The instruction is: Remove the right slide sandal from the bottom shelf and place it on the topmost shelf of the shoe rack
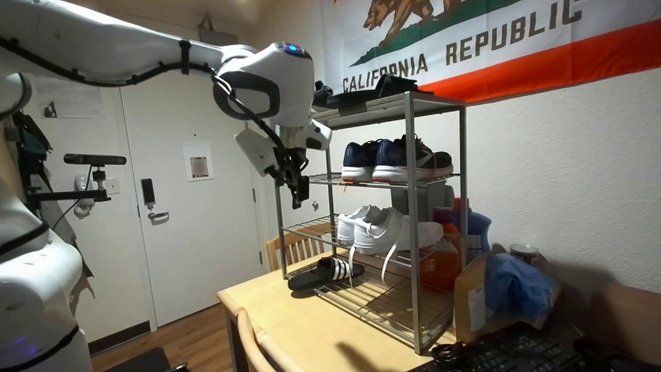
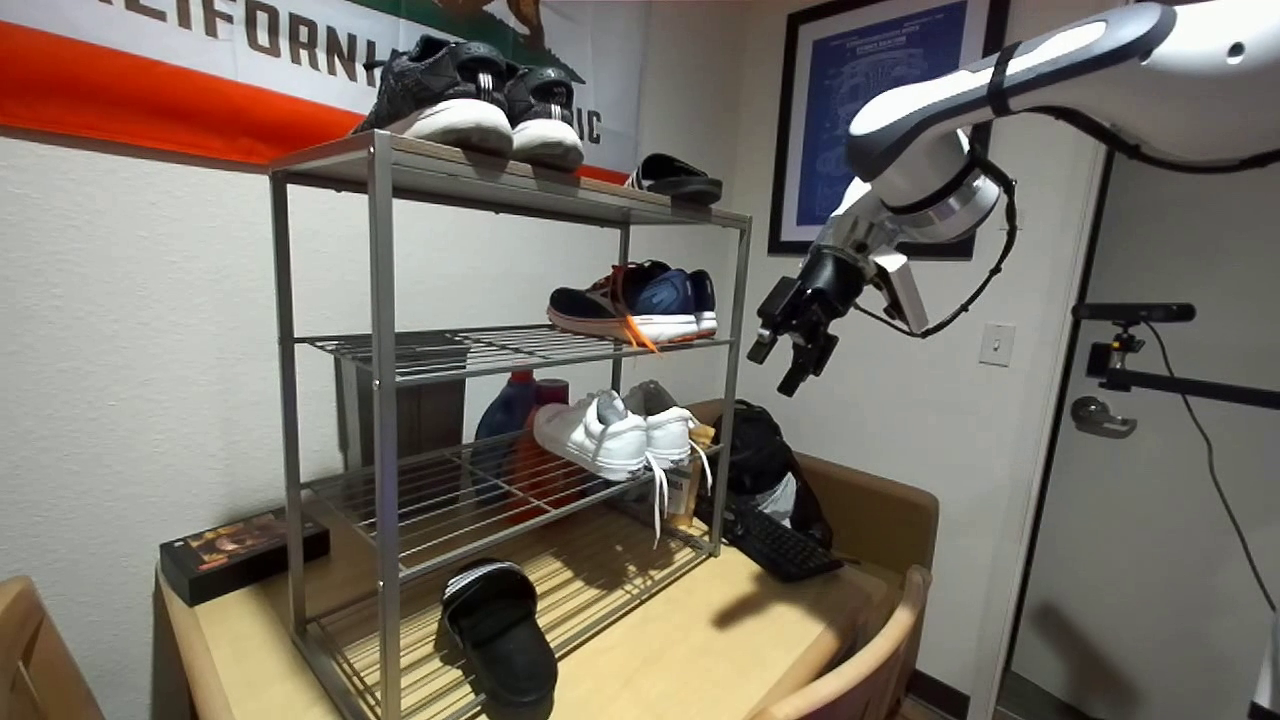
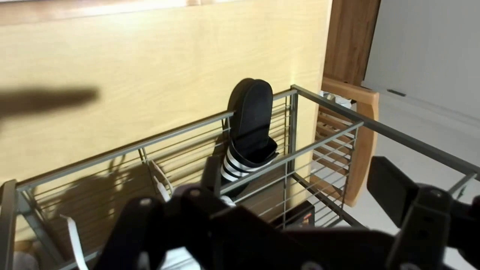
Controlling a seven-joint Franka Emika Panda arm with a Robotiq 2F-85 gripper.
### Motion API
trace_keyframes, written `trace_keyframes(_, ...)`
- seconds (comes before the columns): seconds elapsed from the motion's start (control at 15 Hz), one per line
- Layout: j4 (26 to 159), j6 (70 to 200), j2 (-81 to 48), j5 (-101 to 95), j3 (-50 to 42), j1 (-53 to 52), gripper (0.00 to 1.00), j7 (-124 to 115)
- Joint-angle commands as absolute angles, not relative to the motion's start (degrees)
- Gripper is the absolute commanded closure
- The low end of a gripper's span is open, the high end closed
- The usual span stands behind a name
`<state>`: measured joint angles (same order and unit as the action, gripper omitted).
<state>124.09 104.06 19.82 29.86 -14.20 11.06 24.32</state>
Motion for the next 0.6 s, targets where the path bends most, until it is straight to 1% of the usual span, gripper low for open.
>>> trace_keyframes(0.0,127.7,108.0,18.7,26.8,-12.8,9.6,0.00,20.4)
trace_keyframes(0.4,131.0,115.0,14.2,24.9,-11.2,8.2,0.00,15.0)
trace_keyframes(0.47,130.1,112.6,14.7,25.3,-12.2,8.1,0.00,17.3)
trace_keyframes(0.53,130.4,113.4,14.0,25.3,-12.0,8.0,0.00,17.1)
